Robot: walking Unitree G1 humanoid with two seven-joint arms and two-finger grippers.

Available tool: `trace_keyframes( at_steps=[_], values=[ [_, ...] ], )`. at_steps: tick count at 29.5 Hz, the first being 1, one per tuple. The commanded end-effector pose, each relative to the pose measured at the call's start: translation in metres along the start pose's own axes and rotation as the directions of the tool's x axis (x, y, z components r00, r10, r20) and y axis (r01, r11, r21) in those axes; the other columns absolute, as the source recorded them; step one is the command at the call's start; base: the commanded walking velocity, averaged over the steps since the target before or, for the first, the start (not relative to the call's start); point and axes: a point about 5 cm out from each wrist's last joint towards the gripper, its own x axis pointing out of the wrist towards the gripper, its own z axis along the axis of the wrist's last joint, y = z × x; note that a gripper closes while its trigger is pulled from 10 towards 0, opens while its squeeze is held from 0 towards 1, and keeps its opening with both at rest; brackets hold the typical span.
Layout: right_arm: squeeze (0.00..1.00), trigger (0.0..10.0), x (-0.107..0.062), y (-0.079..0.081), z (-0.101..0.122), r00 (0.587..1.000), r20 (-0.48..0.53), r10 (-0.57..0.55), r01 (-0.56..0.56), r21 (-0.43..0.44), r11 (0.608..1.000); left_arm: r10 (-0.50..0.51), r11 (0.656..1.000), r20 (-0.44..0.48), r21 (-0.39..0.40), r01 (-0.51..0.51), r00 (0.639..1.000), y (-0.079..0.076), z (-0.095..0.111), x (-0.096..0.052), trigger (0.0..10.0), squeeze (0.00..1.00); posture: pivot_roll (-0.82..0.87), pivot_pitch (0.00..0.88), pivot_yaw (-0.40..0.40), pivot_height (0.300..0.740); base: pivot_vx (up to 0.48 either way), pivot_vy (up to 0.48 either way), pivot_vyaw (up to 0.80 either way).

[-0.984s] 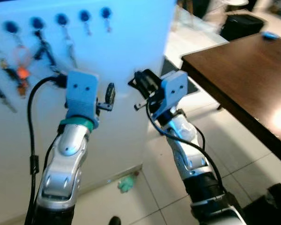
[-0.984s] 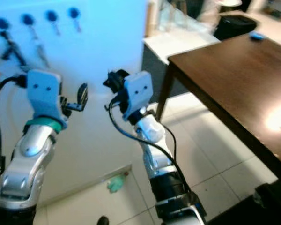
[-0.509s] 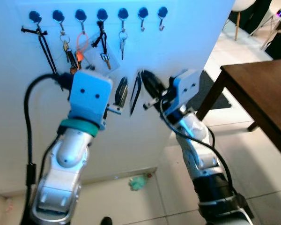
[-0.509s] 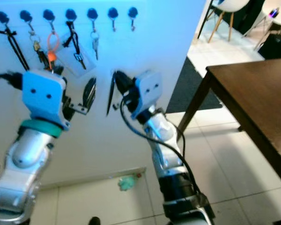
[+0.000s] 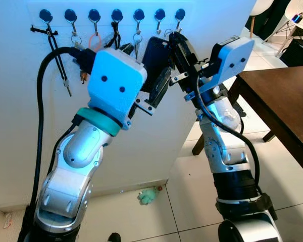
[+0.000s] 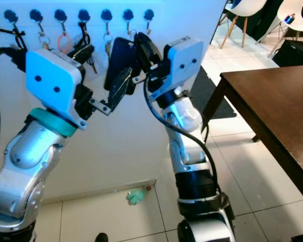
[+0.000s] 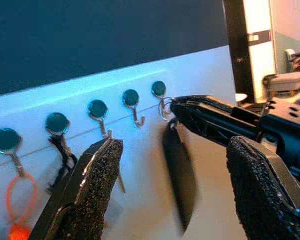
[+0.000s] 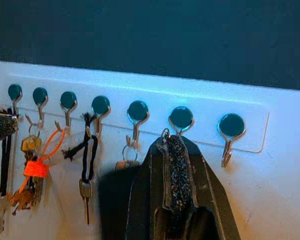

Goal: Hang keys on a hook

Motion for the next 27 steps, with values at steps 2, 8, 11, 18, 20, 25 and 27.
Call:
trace_keyframes(
  at_steps=[2, 8, 11, 18, 20, 25, 27],
  values=[
    [0.00, 10.0, 0.006, 0.004, -0.003, 1.000, -0.006, 0.019, -0.019, -0.001, 1.000, -0.069, 0.997, 0.004, -0.045, 0.069, 0.998, -0.006, 0.003, 0.004, 10.0, 0.00, -0.11, 0.102, 0.013, 0.740, 0.000, 0.000, 0.00],
    [0.00, 10.0, 0.014, -0.004, -0.017, 0.997, -0.065, -0.042, 0.041, -0.026, 0.999, -0.099, 0.995, -0.004, -0.031, 0.099, 0.995, -0.006, 0.005, 0.007, 10.0, 0.00, -0.10, 0.112, 0.018, 0.740, 0.000, 0.000, 0.00],
    [0.00, 10.0, 0.016, -0.006, -0.018, 0.996, -0.068, -0.050, 0.048, -0.029, 0.998, -0.122, 0.992, -0.032, -0.018, 0.121, 0.992, -0.008, 0.000, 0.005, 10.0, 0.00, -0.10, 0.114, 0.019, 0.740, 0.000, 0.000, 0.00],
    [0.00, 10.0, 0.022, -0.005, -0.014, 0.998, -0.049, -0.037, 0.035, -0.040, 0.999, -0.133, 0.991, -0.054, -0.028, 0.132, 0.990, -0.010, -0.005, 0.001, 10.0, 0.00, -0.10, 0.118, 0.015, 0.740, 0.000, 0.000, 0.00],
    [0.00, 10.0, 0.025, -0.005, -0.013, 0.999, -0.039, -0.030, 0.029, -0.030, 0.999, -0.132, 0.991, -0.057, -0.032, 0.131, 0.990, -0.010, -0.005, 0.001, 10.0, 0.00, -0.10, 0.118, 0.015, 0.740, 0.000, 0.000, 0.00],
    [0.00, 10.0, 0.030, -0.003, -0.010, 1.000, -0.022, -0.011, 0.010, -0.034, 0.999, -0.131, 0.991, -0.060, -0.039, 0.129, 0.990, -0.010, -0.005, 0.001, 10.0, 0.00, -0.10, 0.118, 0.012, 0.740, 0.000, 0.000, 0.00],
    [0.00, 10.0, 0.030, -0.002, -0.009, 1.000, -0.012, -0.008, 0.007, -0.048, 0.999, -0.130, 0.991, -0.062, -0.040, 0.128, 0.990, -0.010, -0.006, 0.001, 10.0, 0.00, -0.10, 0.117, 0.011, 0.740, 0.000, 0.000, 0.00]
  ],
)
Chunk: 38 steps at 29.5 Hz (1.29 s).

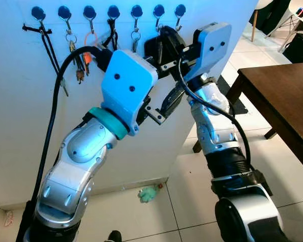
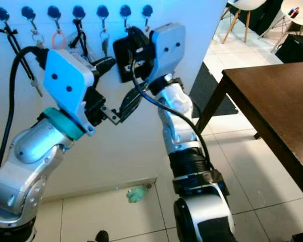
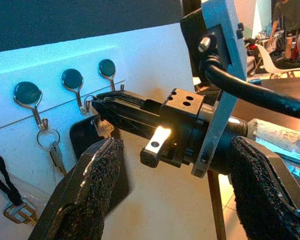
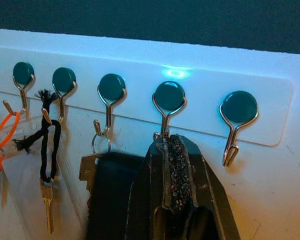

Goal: Hang keys on a hook

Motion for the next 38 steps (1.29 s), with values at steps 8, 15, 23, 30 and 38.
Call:
trace_keyframes(
  at_steps=[8, 15, 23, 30, 38],
  values=[
    [0.00, 10.0, -0.006, 0.007, 0.006, 0.998, 0.052, 0.022, -0.023, 0.006, 1.000, -0.017, 1.000, -0.016, -0.017, 0.017, 1.000, -0.004, -0.003, -0.001, 10.0, 0.00, -0.10, 0.120, 0.014, 0.740, 0.000, 0.000, 0.00],
    [0.00, 10.0, 0.000, 0.005, 0.004, 0.998, 0.042, 0.050, -0.049, -0.023, 0.999, -0.018, 1.000, -0.013, -0.019, 0.017, 1.000, -0.004, -0.003, 0.001, 10.0, 0.00, -0.10, 0.112, 0.018, 0.740, 0.000, 0.000, 0.00],
    [0.00, 10.0, 0.003, 0.008, -0.008, 0.998, -0.031, 0.061, -0.063, -0.044, 0.997, -0.014, 1.000, -0.014, -0.014, 0.013, 1.000, -0.003, -0.002, 0.000, 10.0, 0.00, -0.10, 0.110, 0.016, 0.740, 0.000, 0.000, 0.00],
    [0.00, 10.0, 0.004, 0.007, -0.015, 0.995, -0.084, 0.060, -0.064, -0.042, 0.997, -0.010, 1.000, -0.012, -0.012, 0.009, 1.000, -0.003, -0.002, 0.000, 10.0, 0.00, -0.09, 0.104, 0.016, 0.740, 0.000, 0.000, 0.00],
    [0.00, 10.0, -0.004, 0.011, -0.024, 0.991, -0.110, 0.079, -0.086, -0.058, 0.995, -0.011, 1.000, -0.011, -0.013, 0.010, 1.000, -0.003, -0.002, 0.000, 10.0, 0.00, -0.10, 0.105, 0.018, 0.740, 0.000, 0.000, 0.00]
  ],
)
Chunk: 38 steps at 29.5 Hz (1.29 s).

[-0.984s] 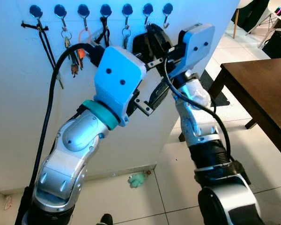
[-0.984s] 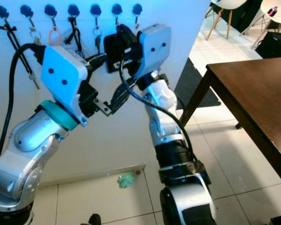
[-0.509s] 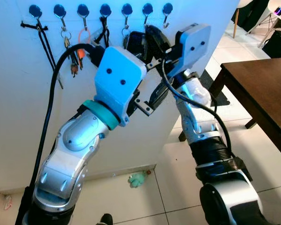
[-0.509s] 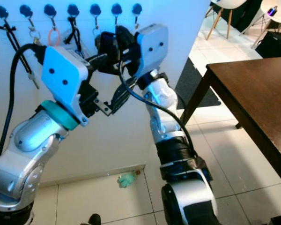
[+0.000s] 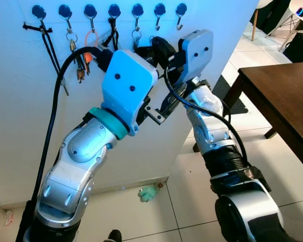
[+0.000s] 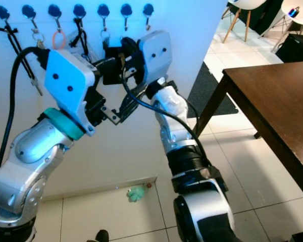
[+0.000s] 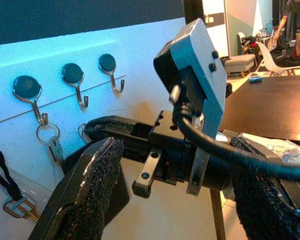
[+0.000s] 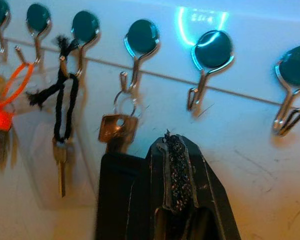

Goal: Hang keys on a hook

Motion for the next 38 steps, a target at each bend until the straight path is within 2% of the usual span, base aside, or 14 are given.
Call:
trace_keyframes(
  at_steps=[1, 7, 11, 15, 18, 30, 38],
  values=[
    [0.00, 10.0, -0.006, 0.005, -0.007, 1.000, -0.013, 0.014, -0.015, -0.007, 1.000, -0.012, 1.000, -0.003, -0.010, 0.012, 1.000, -0.003, -0.001, 0.000, 10.0, 0.00, -0.10, 0.105, 0.018, 0.740, 0.000, 0.000, 0.00],
    [0.00, 10.0, -0.013, 0.007, -0.011, 1.000, -0.012, 0.012, -0.011, 0.003, 1.000, -0.011, 1.000, -0.005, -0.011, 0.011, 1.000, -0.003, -0.001, 0.000, 10.0, 0.00, -0.10, 0.105, 0.018, 0.740, 0.000, 0.000, 0.00],
    [0.00, 10.0, -0.016, 0.007, -0.006, 1.000, 0.025, 0.006, -0.007, 0.006, 1.000, -0.012, 1.000, -0.006, -0.012, 0.012, 1.000, -0.003, -0.001, 0.000, 10.0, 0.00, -0.10, 0.110, 0.021, 0.740, 0.000, 0.000, 0.00],
    [0.00, 10.0, -0.011, -0.001, 0.020, 0.984, 0.171, -0.047, 0.056, -0.044, 0.997, -0.015, 1.000, -0.004, -0.016, 0.015, 1.000, -0.003, -0.001, 0.001, 10.0, 0.00, -0.10, 0.109, 0.023, 0.740, 0.000, 0.000, 0.00],
    [0.00, 10.0, -0.007, -0.003, 0.027, 0.977, 0.207, -0.047, 0.060, -0.059, 0.996, -0.017, 1.000, -0.002, -0.017, 0.017, 1.000, -0.004, -0.001, 0.002, 10.0, 0.00, -0.10, 0.109, 0.024, 0.740, 0.000, 0.000, 0.00],
    [0.00, 10.0, 0.002, -0.006, 0.042, 0.963, 0.267, -0.046, 0.070, -0.080, 0.994, -0.016, 1.000, -0.002, -0.019, 0.016, 1.000, -0.004, -0.001, 0.001, 10.0, 0.00, -0.09, 0.111, 0.022, 0.740, 0.000, 0.000, 0.00],
    [0.00, 10.0, 0.001, -0.007, 0.036, 0.971, 0.231, -0.057, 0.078, -0.085, 0.993, -0.018, 1.000, 0.000, -0.019, 0.018, 1.000, -0.005, 0.000, 0.001, 10.0, 0.00, -0.10, 0.113, 0.024, 0.740, 0.000, 0.000, 0.00]
  ],
)
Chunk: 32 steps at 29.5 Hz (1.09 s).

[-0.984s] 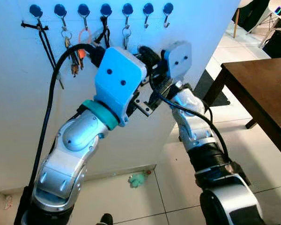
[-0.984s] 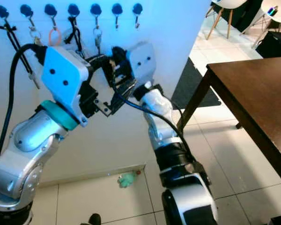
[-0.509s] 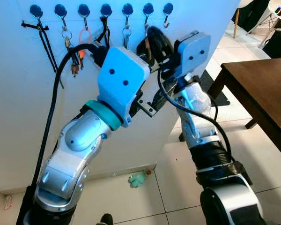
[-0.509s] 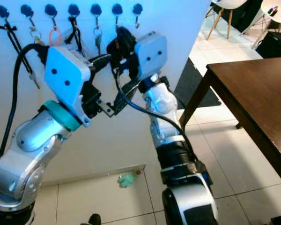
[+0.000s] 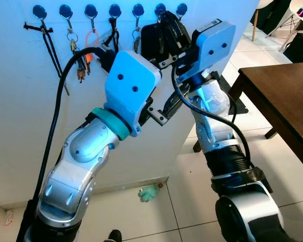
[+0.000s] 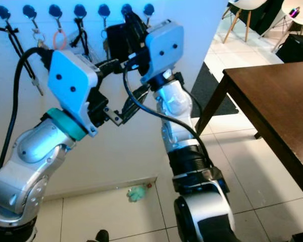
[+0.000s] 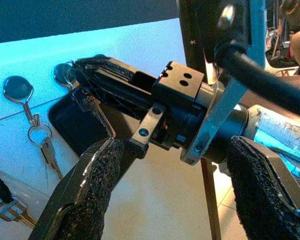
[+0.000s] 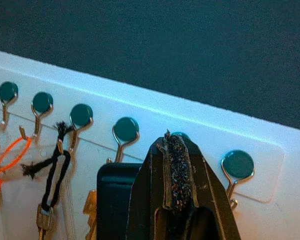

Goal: Hang keys on a hook

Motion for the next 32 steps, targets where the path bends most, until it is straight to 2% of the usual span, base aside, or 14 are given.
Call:
trace_keyframes(
  at_steps=[1, 7, 17, 25, 32],
  values=[
    [0.00, 10.0, 0.000, -0.002, -0.004, 0.999, -0.031, -0.008, 0.008, -0.013, 1.000, -0.001, 1.000, -0.002, -0.003, 0.001, 1.000, -0.001, 0.000, 0.000, 10.0, 0.00, -0.10, 0.113, 0.024, 0.740, 0.000, 0.000, 0.00],
    [0.00, 10.0, -0.002, -0.002, -0.015, 0.996, -0.090, -0.012, 0.011, -0.013, 1.000, 0.015, 1.000, 0.005, -0.003, -0.015, 1.000, 0.002, 0.001, 0.003, 10.0, 0.00, -0.10, 0.115, 0.024, 0.740, 0.000, 0.000, 0.00],
    [0.00, 10.0, 0.005, -0.003, -0.020, 0.993, -0.114, 0.008, -0.010, -0.014, 1.000, 0.029, 1.000, 0.002, 0.001, -0.029, 1.000, 0.005, 0.000, 0.002, 10.0, 0.00, -0.09, 0.118, 0.022, 0.740, 0.000, 0.000, 0.00],
    [0.00, 10.0, 0.011, 0.002, -0.024, 0.991, -0.132, 0.035, -0.035, 0.006, 0.999, 0.034, 0.999, 0.006, -0.001, -0.034, 0.999, 0.004, 0.002, 0.003, 10.0, 0.00, -0.09, 0.119, 0.019, 0.740, 0.000, 0.000, 0.00],
    [0.00, 10.0, 0.008, 0.009, -0.031, 0.983, -0.166, 0.078, -0.078, 0.007, 0.997, 0.034, 0.999, 0.007, -0.004, -0.034, 0.999, 0.004, 0.002, 0.002, 10.0, 0.00, -0.09, 0.123, 0.018, 0.740, 0.000, 0.000, 0.00]
  ],
)
